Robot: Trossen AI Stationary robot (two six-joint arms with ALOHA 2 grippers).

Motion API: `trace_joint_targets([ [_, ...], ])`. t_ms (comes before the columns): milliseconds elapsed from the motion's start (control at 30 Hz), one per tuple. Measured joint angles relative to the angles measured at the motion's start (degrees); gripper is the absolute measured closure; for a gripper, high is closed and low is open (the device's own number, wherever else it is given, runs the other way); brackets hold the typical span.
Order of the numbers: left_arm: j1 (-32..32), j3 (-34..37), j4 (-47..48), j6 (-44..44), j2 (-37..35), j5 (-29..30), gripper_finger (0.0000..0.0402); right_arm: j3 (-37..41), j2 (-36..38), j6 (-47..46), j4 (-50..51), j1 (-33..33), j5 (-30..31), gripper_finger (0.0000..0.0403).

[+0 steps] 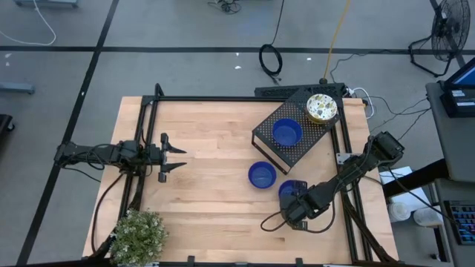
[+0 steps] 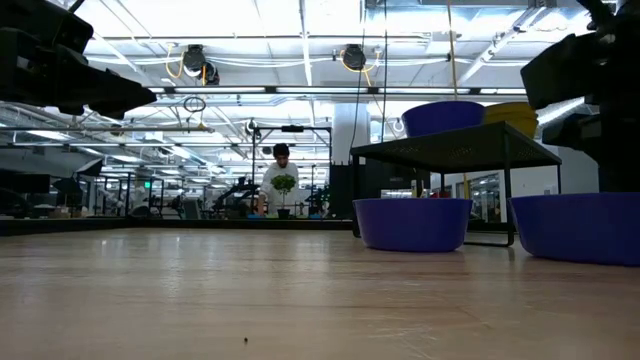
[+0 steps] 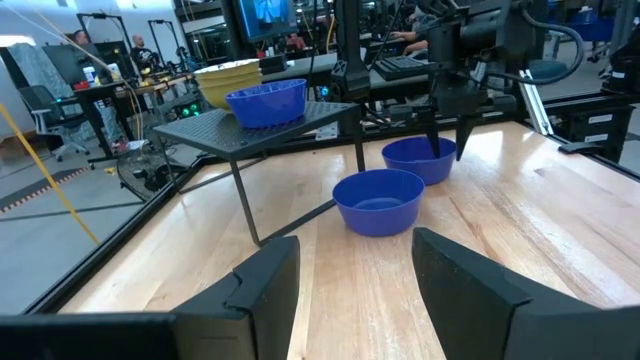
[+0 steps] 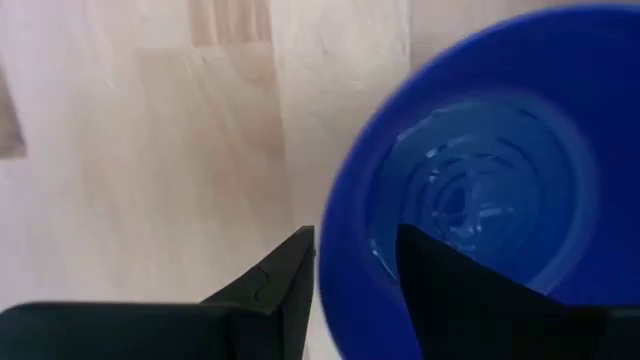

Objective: Pick & Place Mini bowls
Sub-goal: Stack the right blue bowl on the blue bowl on the shelf

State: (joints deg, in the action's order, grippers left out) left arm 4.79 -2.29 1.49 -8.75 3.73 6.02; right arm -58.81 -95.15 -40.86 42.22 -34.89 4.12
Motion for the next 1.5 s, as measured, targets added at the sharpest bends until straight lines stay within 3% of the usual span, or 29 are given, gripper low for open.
trace_joint_targets([
  [633, -0.01, -0.02, 0.00, 0.00, 0.02, 0.00, 0.0204, -0.02, 4.61, 1.44, 1.57, 0.42, -1.09, 0.0274],
  [1100, 0.00, 0.00, -0.02, 0.00, 0.02, 0.00, 0.0204, -0.02, 4.36, 1.18, 1.17, 0.31, -1.16, 0.0311],
  [1500, -0.01, -0.01, -0.02, 0.00, 0.02, 0.00, 0.0204, -0.02, 4.37, 1.22, 1.22, 0.31, -1.16, 0.0314],
])
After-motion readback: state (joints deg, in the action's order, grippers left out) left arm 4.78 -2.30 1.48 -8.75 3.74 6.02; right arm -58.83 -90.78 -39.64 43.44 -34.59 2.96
